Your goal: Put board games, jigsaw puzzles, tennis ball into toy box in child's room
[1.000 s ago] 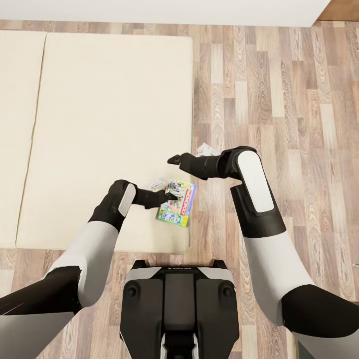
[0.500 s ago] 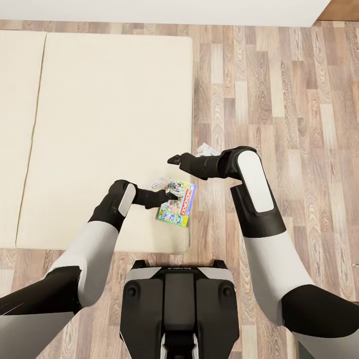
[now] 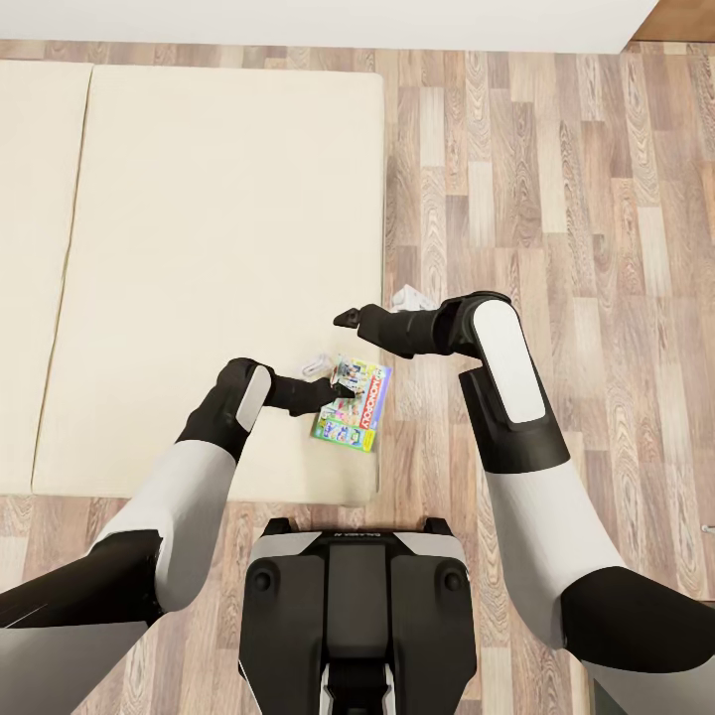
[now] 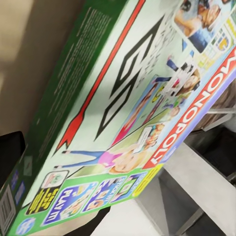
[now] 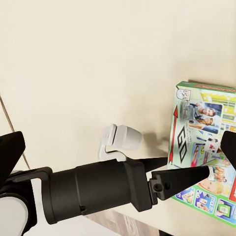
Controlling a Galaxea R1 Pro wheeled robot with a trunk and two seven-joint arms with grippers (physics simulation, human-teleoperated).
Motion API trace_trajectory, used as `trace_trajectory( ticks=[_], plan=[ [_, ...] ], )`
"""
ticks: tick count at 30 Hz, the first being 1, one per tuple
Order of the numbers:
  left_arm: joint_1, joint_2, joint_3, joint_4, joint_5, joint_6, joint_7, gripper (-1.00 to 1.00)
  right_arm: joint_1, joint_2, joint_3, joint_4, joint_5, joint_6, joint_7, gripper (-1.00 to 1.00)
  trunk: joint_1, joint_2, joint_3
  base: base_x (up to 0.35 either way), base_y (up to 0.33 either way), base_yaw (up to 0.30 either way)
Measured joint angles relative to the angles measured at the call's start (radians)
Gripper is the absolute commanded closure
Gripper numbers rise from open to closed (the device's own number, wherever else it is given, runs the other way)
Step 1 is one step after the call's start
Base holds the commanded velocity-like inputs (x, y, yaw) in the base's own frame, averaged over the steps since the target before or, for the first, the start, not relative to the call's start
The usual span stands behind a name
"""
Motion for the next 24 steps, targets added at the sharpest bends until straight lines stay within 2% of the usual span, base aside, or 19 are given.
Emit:
trace_trajectory(
  ticks=[6,12,14,16,24],
  plan=[
    [0.000,0.000,0.000,0.000,0.000,0.000,-0.005,-1.00,0.000,0.000,0.000,0.000,0.000,0.000,0.000,-1.00,0.000,0.000,0.000,0.000,0.000,0.000],
    [0.000,0.000,-0.005,0.000,-0.002,-0.001,-0.074,-1.00,0.000,0.000,0.000,0.000,0.000,0.000,0.000,-1.00,0.000,0.000,0.000,0.000,0.000,0.000],
    [0.000,0.000,-0.018,0.000,-0.003,-0.001,-0.087,-1.00,0.000,0.000,0.000,0.000,0.000,0.000,0.000,-1.00,0.000,0.000,0.000,0.000,0.000,0.000],
    [0.000,0.001,-0.057,0.000,-0.003,-0.001,-0.098,-1.00,0.000,0.000,0.000,0.000,0.000,0.000,0.000,-1.00,0.000,0.000,0.000,0.000,0.000,0.000],
    [0.000,0.003,-0.078,-0.001,-0.004,-0.001,-0.102,-1.00,0.000,0.000,0.000,-0.001,0.000,0.000,0.000,-1.00,0.000,0.000,0.000,0.000,0.000,0.000]
  ],
)
